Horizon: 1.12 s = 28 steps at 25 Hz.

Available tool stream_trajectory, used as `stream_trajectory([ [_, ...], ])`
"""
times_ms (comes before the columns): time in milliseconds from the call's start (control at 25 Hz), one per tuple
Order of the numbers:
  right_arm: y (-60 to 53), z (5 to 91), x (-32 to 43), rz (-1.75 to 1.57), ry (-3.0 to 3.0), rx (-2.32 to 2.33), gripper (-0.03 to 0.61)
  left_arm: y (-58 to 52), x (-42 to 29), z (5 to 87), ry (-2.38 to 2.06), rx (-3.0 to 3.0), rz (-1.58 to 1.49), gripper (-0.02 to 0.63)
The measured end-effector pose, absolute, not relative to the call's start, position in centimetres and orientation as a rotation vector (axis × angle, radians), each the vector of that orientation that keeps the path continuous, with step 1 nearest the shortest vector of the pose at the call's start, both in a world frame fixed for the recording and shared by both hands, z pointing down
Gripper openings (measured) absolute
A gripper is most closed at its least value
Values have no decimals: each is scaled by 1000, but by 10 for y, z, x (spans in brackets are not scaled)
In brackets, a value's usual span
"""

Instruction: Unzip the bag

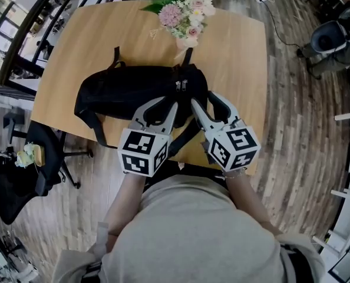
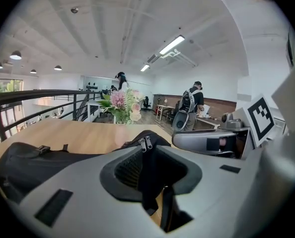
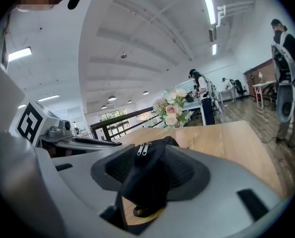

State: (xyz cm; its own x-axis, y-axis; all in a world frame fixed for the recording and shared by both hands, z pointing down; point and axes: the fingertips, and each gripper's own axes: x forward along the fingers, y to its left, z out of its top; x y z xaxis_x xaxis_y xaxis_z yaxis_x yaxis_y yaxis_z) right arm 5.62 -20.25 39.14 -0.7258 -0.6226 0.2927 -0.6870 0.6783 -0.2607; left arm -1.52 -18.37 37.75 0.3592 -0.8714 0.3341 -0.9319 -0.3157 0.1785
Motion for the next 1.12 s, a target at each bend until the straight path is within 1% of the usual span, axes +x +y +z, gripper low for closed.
stream_trajectory([
  [320, -214, 393, 58, 579, -2641, 1222, 193, -206, -9, 378, -1453, 2428, 369, 98],
  [760, -221, 405, 51, 670, -2568, 1313, 204, -221, -6, 381, -1337, 2620, 559, 104],
  [1120, -228, 415, 53, 750, -2549, 1334, 204, -219, 12, 389, -1216, 2819, 794, 106],
])
